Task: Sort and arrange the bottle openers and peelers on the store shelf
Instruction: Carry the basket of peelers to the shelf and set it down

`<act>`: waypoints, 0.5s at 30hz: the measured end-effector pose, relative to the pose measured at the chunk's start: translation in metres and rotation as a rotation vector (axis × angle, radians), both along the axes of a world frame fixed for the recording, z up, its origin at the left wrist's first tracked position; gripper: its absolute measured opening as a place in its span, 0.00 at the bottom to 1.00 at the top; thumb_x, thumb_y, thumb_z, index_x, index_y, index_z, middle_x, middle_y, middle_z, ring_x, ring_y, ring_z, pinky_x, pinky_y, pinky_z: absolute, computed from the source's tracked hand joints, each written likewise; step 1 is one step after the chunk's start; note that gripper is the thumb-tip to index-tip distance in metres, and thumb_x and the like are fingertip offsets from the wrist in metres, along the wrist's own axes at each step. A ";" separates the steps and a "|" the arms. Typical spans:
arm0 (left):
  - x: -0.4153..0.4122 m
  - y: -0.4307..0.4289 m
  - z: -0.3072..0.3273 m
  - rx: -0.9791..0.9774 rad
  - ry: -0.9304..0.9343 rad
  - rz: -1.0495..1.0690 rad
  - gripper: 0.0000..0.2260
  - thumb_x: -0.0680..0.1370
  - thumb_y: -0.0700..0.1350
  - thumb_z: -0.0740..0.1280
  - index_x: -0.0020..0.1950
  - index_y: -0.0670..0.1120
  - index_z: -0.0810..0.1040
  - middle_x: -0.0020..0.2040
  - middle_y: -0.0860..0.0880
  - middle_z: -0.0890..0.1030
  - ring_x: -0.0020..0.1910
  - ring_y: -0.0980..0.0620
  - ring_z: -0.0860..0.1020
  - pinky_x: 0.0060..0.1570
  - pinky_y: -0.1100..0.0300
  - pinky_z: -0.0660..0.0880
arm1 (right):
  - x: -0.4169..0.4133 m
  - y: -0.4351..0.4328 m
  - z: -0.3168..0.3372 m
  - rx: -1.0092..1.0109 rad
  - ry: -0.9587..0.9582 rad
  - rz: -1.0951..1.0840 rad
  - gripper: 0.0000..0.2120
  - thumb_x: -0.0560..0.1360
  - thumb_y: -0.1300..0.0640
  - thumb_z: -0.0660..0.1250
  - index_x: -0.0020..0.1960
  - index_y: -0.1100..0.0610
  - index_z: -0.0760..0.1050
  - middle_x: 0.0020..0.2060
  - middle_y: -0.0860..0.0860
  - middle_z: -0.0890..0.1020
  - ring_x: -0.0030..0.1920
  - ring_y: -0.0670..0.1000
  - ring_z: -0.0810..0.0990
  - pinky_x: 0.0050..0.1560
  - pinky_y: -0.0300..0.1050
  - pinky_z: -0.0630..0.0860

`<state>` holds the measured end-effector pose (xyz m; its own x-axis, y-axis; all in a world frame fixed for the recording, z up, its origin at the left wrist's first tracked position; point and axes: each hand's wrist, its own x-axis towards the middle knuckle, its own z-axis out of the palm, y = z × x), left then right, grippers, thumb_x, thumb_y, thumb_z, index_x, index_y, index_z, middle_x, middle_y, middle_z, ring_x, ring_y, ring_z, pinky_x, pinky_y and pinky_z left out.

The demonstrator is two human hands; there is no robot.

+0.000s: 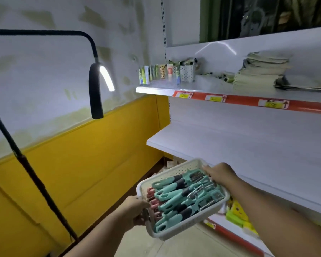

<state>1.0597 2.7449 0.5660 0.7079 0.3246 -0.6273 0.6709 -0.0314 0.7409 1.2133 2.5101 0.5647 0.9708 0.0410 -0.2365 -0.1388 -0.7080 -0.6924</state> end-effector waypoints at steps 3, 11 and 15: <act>0.048 -0.009 -0.003 -0.063 -0.039 -0.054 0.07 0.76 0.34 0.66 0.53 0.38 0.76 0.46 0.39 0.83 0.40 0.45 0.85 0.37 0.51 0.82 | 0.028 -0.018 0.001 -0.034 -0.068 -0.072 0.25 0.75 0.39 0.61 0.36 0.61 0.75 0.28 0.52 0.75 0.32 0.54 0.75 0.31 0.42 0.66; 0.184 -0.011 -0.043 -0.122 0.043 -0.229 0.13 0.73 0.32 0.68 0.57 0.36 0.75 0.48 0.38 0.83 0.42 0.43 0.85 0.40 0.48 0.82 | 0.117 -0.046 -0.028 -0.143 -0.061 -0.271 0.21 0.76 0.46 0.61 0.35 0.61 0.77 0.28 0.54 0.75 0.29 0.53 0.72 0.30 0.40 0.66; 0.255 0.006 -0.064 -0.109 0.051 -0.282 0.10 0.74 0.32 0.67 0.54 0.37 0.76 0.45 0.38 0.84 0.41 0.43 0.85 0.43 0.46 0.82 | 0.170 -0.038 -0.054 -0.127 -0.031 -0.344 0.21 0.76 0.48 0.62 0.30 0.60 0.70 0.25 0.54 0.69 0.27 0.54 0.68 0.31 0.45 0.63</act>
<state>1.3143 2.7506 0.5022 0.7271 0.0486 -0.6849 0.6836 -0.1443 0.7155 1.3833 2.4716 0.5106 0.9294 -0.3173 -0.1887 -0.3642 -0.7043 -0.6094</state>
